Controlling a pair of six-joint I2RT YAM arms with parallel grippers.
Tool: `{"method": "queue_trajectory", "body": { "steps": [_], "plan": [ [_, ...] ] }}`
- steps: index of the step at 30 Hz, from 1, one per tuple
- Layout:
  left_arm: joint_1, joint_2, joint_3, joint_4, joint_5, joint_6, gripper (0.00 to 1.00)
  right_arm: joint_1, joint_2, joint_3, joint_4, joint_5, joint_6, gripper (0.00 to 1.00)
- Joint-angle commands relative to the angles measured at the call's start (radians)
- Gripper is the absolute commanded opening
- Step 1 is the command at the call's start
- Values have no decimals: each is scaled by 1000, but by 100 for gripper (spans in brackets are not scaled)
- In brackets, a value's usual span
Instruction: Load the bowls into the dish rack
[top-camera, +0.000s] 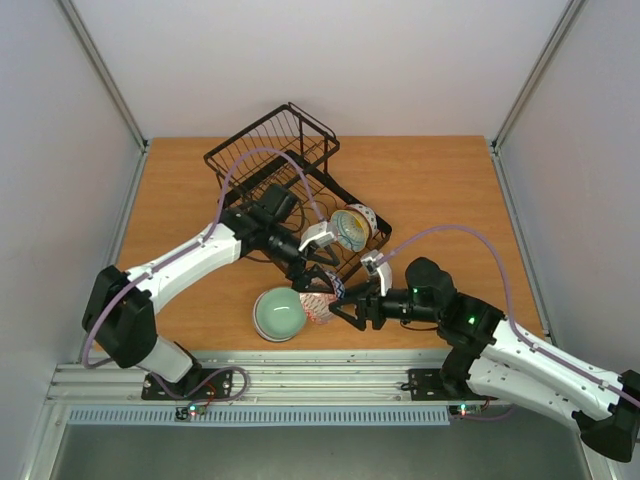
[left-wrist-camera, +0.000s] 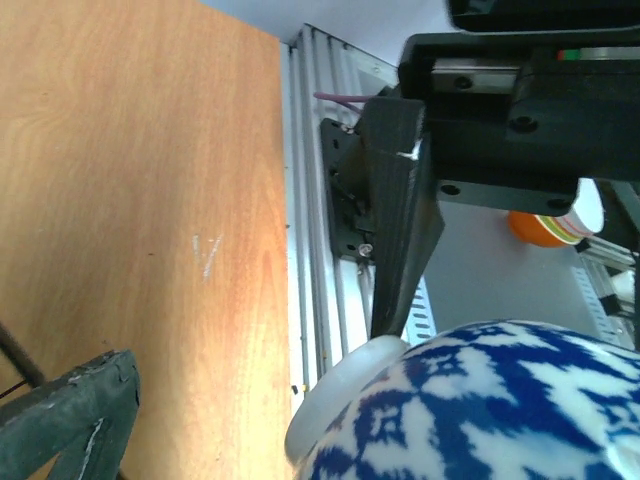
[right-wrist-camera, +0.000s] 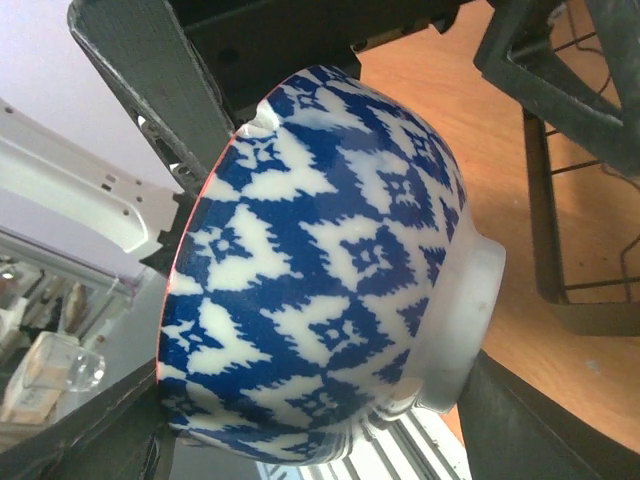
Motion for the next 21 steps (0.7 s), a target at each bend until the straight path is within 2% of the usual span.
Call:
{"method": "queue_trajectory", "body": {
  "steps": [1,6,9,18,21],
  "plan": [
    [0,-65,13,88,-118,-51,99,7,-18,92,-68,59,-90,1],
    [-1,-106,11,81,-258,-45,99,6,-4,196,-232,226,-194,1],
    [-1,-116,24,71,-407,-35,99,5,64,290,-353,347,-248,1],
    [5,-197,-2,155,-843,-19,99,-18,456,576,-514,591,-355,1],
    [21,-249,-24,192,-932,-11,99,-22,593,670,-570,666,-404,1]
  ]
}}
